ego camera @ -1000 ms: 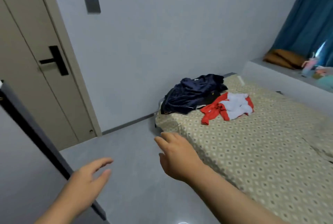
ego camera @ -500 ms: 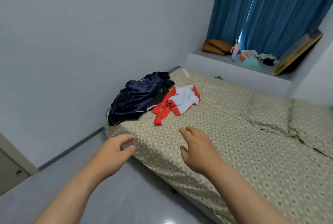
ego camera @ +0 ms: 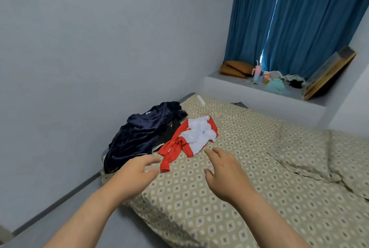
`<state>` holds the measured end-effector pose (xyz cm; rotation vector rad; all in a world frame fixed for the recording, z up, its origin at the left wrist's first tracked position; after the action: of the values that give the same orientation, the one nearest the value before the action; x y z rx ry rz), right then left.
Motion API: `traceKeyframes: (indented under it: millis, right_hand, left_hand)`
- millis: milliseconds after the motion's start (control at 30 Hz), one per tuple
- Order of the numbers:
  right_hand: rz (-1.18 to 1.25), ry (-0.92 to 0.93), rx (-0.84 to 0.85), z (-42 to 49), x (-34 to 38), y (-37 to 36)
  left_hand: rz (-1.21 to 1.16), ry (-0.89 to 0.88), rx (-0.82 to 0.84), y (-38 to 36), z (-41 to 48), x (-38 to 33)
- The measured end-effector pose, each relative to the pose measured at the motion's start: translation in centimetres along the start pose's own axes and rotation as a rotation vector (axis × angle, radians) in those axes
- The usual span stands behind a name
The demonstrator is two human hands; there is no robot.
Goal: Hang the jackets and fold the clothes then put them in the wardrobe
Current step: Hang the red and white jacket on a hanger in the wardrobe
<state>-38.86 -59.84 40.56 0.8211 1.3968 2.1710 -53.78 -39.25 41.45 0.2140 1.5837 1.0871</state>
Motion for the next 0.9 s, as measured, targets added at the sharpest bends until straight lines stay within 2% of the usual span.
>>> traceKeyframes:
  millis: [400,667,900]
  right_hand:
    - [-0.096,-0.098,-0.005,13.6,-5.3,-4.7]
    - [-0.108,-0.248,0.058,24.2,-7.2,-10.5]
    - [-0.083,-0.390,0.089,28.0,-11.1,-13.3]
  left_hand:
    - [0.084,-0.078,0.045,-1.5,20.0,4.1]
    - [0.026,-0.076,0.142,-1.7,32.9,9.0]
    - [0.085,-0.080,0.167,-3.3,41.2,10.3]
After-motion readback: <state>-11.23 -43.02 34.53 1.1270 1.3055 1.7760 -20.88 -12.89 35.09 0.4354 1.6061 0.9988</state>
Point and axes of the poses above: each hand's wrist, its own z-axis towards the middle knuckle, its own y-axis out of the back of the hand, x = y × z, the point moved 4 cm from there along z, towards the middle knuckle, and after that the axes turned 9 degrees about -x, right-handed, at the moved point
